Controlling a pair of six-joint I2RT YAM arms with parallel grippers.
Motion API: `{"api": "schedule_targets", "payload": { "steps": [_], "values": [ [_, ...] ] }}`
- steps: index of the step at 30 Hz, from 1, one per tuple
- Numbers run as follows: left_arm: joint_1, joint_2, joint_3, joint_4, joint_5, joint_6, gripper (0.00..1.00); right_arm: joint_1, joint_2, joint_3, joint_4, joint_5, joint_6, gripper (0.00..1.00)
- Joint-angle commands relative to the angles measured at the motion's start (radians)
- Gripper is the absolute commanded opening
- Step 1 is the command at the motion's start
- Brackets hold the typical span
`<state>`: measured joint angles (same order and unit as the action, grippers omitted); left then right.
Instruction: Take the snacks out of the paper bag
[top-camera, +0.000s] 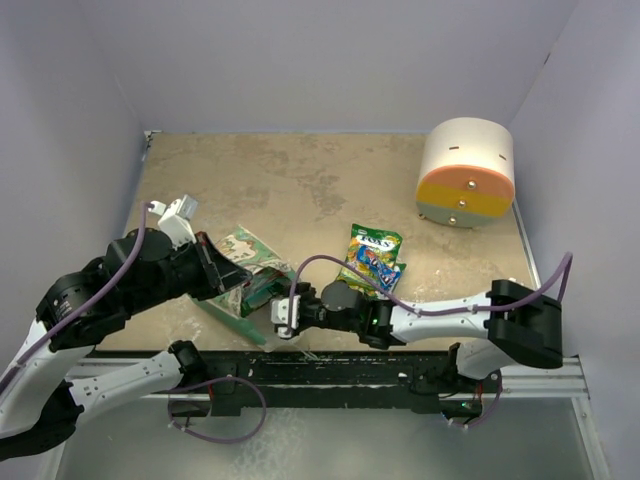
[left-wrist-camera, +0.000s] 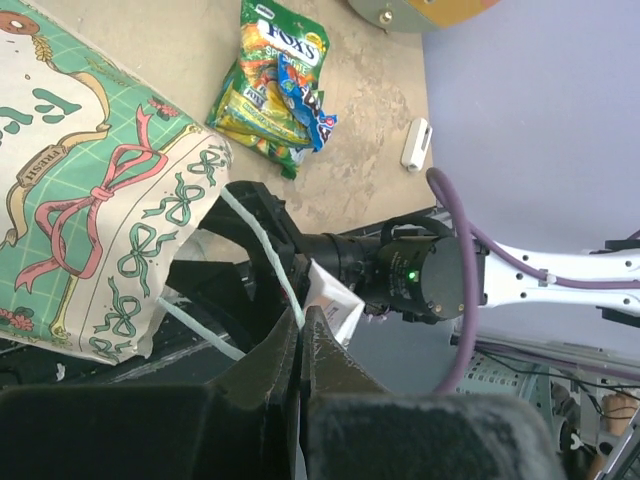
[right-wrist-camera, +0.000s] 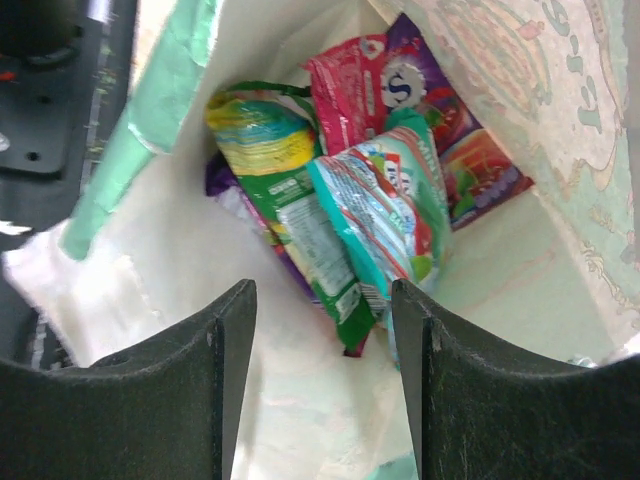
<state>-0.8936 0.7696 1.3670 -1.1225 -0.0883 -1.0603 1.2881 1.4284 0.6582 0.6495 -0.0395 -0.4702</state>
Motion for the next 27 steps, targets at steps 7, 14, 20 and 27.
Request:
{"api": "schedule_targets", "payload": {
  "steps": [7, 14, 20, 27],
  "values": [
    [-0.004, -0.003, 0.048, -0.008, -0.024, -0.06, 0.0, -0.007, 0.196, 0.169, 0.108, 0.101, -0.169, 0.59],
    [-0.004, 0.035, 0.066, 0.002, -0.007, -0.045, 0.0, -0.011, 0.314, 0.223, 0.185, 0.153, -0.187, 0.61],
    [-0.004, 0.027, 0.057, -0.015, -0.007, -0.069, 0.0, -0.03, 0.417, 0.283, 0.243, 0.205, -0.21, 0.64],
    [-0.004, 0.015, 0.049, -0.038, -0.027, -0.081, 0.0, -0.053, 0.46, 0.309, 0.259, 0.217, -0.213, 0.43]
  ]
}}
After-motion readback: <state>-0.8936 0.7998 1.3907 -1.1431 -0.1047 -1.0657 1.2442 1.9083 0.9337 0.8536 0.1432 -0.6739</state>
